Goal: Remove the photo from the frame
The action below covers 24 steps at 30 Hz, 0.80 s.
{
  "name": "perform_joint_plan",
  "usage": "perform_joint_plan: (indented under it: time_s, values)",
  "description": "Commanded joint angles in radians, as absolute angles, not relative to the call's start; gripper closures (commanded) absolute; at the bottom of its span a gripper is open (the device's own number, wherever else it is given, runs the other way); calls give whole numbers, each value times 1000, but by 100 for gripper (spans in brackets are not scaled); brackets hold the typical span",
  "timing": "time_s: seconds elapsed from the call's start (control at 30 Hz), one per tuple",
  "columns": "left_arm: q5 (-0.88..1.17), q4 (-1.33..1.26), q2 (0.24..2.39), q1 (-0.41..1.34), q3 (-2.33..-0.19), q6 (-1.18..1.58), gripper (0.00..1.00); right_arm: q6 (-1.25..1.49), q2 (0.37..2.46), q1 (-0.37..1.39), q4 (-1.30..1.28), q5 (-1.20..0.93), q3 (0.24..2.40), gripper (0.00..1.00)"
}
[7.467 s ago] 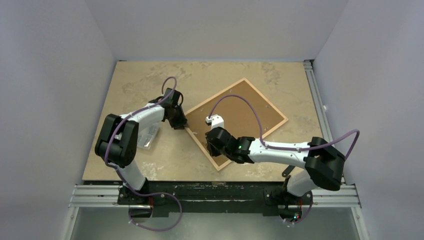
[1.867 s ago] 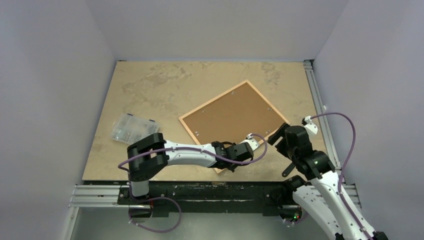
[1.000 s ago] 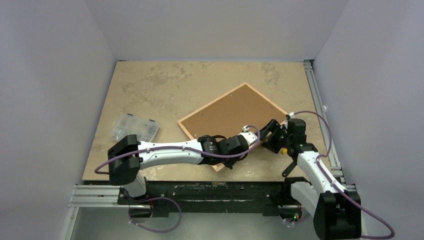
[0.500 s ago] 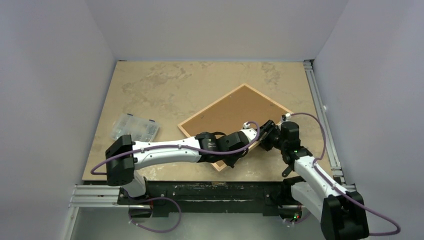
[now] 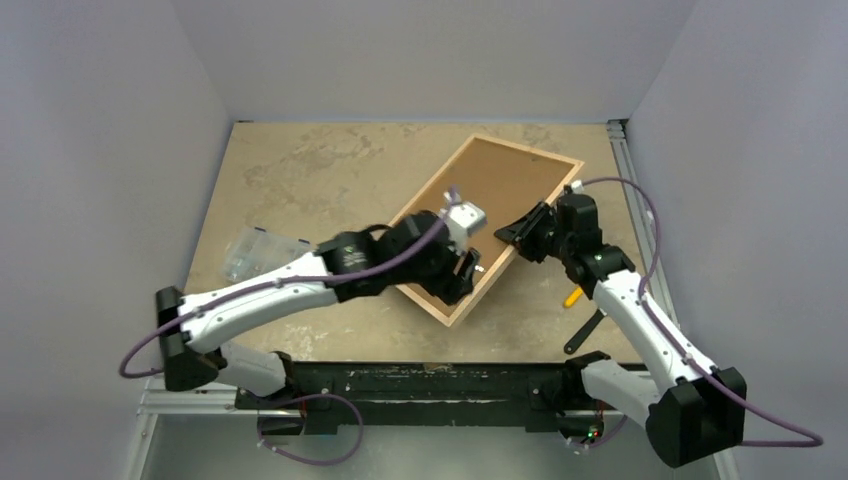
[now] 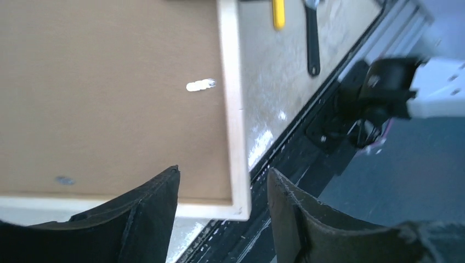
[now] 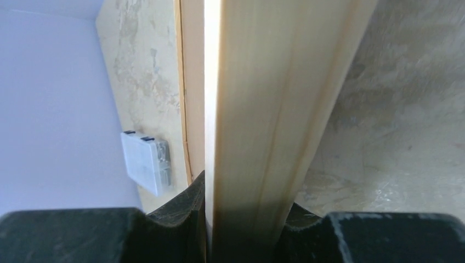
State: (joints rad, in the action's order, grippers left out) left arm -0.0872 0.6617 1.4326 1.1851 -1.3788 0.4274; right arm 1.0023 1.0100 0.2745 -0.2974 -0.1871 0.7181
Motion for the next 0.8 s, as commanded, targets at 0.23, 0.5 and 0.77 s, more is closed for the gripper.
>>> perform_joint_plan:
  time_s: [0.23, 0.5, 0.77]
  values:
    - [-343, 778, 993, 999, -1430, 259, 37, 427, 1115, 271, -712, 293, 1304, 100]
    - [-589, 698, 828, 989, -1277, 204, 38, 192, 1209, 305, -702, 480, 1502, 100]
    - [-731, 611, 738, 988, -1154, 147, 39, -70, 1351, 564, -604, 936, 1602, 100]
